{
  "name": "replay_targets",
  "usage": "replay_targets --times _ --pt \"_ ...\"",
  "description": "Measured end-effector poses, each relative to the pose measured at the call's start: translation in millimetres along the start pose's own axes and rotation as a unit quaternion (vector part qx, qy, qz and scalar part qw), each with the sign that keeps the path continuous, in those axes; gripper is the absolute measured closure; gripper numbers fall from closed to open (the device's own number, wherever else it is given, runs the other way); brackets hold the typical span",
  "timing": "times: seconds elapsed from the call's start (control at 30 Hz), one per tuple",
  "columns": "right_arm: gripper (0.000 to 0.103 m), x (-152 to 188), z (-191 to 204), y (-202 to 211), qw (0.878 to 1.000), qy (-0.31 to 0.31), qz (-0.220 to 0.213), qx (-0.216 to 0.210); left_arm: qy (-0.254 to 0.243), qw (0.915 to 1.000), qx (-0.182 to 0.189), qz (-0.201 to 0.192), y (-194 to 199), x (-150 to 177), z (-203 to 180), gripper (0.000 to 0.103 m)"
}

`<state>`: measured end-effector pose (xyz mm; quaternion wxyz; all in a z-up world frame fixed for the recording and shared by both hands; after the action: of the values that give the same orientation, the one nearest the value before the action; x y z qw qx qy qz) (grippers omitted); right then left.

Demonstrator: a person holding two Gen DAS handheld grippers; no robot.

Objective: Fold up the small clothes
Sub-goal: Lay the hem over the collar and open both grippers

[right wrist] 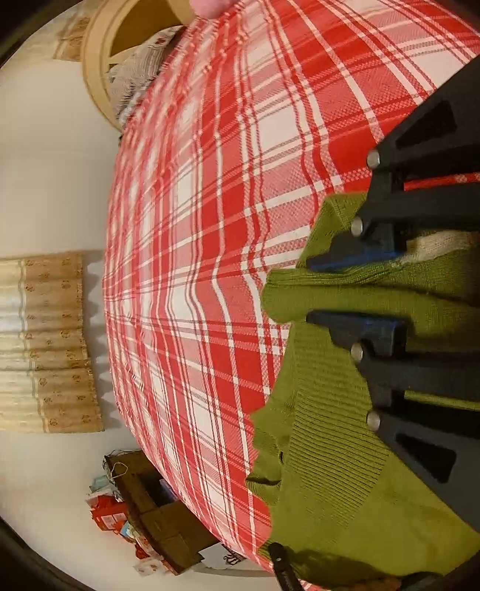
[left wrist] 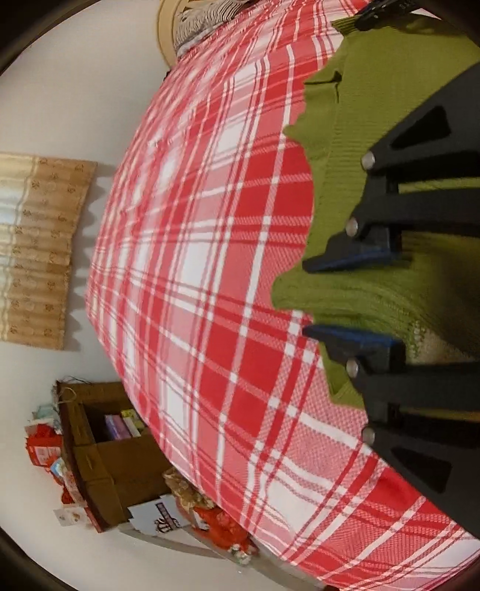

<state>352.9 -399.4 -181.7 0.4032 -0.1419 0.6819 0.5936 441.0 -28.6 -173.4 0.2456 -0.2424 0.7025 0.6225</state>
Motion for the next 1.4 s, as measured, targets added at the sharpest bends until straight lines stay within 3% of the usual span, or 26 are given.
replay_targets --times 0.03,0.1,0.2,0.23,0.3,0.43,0.57,0.67,0.73,0.83,0.9,0.97,1.07,1.1,1.2,1.27,1.4 --pt "0.064 -0.7 -5.5 3.2 1.000 -0.018 -0.009 -0.006 0.005 1.0000 -0.001 0.003 -0.7 -0.9 1.5 0.060" --pt "0.064 -7.8 -29.5 28.4 0.994 -0.080 -0.068 -0.002 0.015 0.9999 -0.001 0.007 -2.7 -1.9 5.4 0.055" --pt "0.064 -1.1 -72.4 67.7 0.978 -0.157 -0.121 0.069 0.019 0.9998 0.007 0.004 1.2 -1.2 6.0 0.053" --pt "0.064 4.3 -77.8 75.0 0.976 -0.168 -0.118 0.074 0.021 0.9997 0.014 0.004 1.6 -0.5 5.6 0.052" --pt "0.064 17.4 -73.1 87.1 0.981 -0.161 -0.100 0.040 0.018 0.9996 0.022 0.003 8.3 2.3 6.4 0.052" --pt "0.064 42.4 -35.6 107.6 0.995 -0.066 -0.076 0.000 -0.025 0.9995 0.009 -0.014 45.6 16.1 8.5 0.052" --pt "0.064 59.4 -15.3 104.2 0.998 -0.009 -0.060 0.010 -0.065 0.9972 0.017 -0.034 83.9 49.1 4.3 0.036" --pt "0.063 59.4 -8.3 88.5 0.999 0.013 -0.040 0.017 -0.087 0.9948 0.005 -0.052 96.7 65.2 2.4 0.034" --pt "0.054 54.1 -4.6 70.7 0.999 0.028 -0.019 0.013 -0.098 0.9938 -0.007 -0.052 93.0 70.2 4.3 0.031" --pt "0.050 53.7 -3.4 49.3 1.000 0.025 0.012 -0.008 -0.069 0.9971 -0.024 -0.021 69.8 79.2 22.7 0.025" --pt "0.050 57.2 -3.8 40.6 0.999 0.027 0.026 -0.013 -0.010 0.9999 0.011 -0.006 60.6 80.2 37.2 0.017" --pt "0.066 59.5 -3.9 41.5 0.999 0.021 0.024 -0.022 0.027 0.9992 0.029 -0.008 58.7 75.1 47.6 0.017" --pt "0.081 61.2 -6.3 50.7 1.000 0.014 0.007 -0.008 0.014 0.9996 0.020 -0.012 55.9 73.7 43.0 0.016" --pt "0.092 61.2 -11.8 54.4 1.000 0.002 0.000 0.001 0.007 0.9998 0.015 -0.012 54.8 73.6 41.3 0.015" --pt "0.095 65.2 -49.8 57.8 0.997 -0.080 -0.004 0.021 0.005 0.9998 0.015 -0.011 52.0 72.5 41.2 0.014" --pt "0.095 73.6 -62.7 47.2 0.992 -0.126 0.021 -0.017 0.007 0.9997 0.019 -0.011 48.9 70.1 42.2 0.014" --pt "0.093 72.4 -58.0 49.1 0.995 -0.092 0.027 0.005 0.003 0.9998 0.015 -0.014 53.2 78.2 43.4 0.013"
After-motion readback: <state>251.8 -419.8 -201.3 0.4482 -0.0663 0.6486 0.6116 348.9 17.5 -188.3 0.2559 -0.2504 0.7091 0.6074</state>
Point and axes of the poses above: each gripper's, at about its wrist camera, not at the fingertips, and y roughly against the way its jaws point, z to its left, x to its underside, the point moved 9 cm from there along -y, roughly the way its jaws point
